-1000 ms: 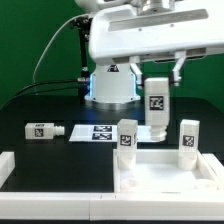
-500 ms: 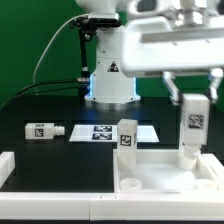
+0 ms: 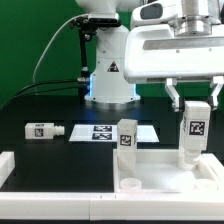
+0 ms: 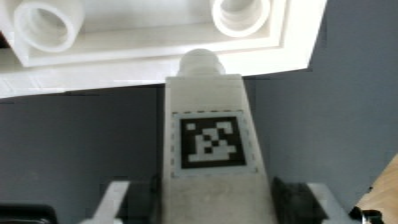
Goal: Assemble square table
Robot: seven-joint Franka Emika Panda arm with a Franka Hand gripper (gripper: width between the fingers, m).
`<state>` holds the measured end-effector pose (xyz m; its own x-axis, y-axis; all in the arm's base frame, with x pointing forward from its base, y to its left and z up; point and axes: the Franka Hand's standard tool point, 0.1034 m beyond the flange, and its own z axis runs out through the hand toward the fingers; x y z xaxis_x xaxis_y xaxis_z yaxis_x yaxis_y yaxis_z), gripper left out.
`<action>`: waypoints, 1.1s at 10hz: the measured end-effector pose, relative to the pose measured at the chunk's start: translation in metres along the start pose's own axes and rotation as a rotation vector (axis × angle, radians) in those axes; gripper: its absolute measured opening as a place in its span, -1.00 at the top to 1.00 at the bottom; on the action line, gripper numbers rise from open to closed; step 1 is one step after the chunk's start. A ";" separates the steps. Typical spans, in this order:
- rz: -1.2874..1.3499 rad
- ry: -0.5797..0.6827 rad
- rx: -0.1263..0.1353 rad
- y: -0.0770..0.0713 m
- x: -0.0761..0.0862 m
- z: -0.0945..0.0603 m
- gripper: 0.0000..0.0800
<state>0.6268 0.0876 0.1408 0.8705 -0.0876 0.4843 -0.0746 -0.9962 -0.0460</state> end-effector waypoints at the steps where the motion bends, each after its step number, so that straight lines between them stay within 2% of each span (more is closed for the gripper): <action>1: 0.007 -0.005 0.003 -0.009 -0.005 0.005 0.29; 3: -0.012 0.002 0.000 -0.018 -0.011 0.018 0.29; 11: -0.028 -0.025 -0.008 -0.021 -0.031 0.035 0.28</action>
Offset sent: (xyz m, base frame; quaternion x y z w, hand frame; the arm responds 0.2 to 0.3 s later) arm -0.0001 0.0102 -0.0162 -0.0019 0.0240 0.0126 0.9996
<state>0.6182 0.1110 0.0965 0.8844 -0.0593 0.4629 -0.0537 -0.9982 -0.0253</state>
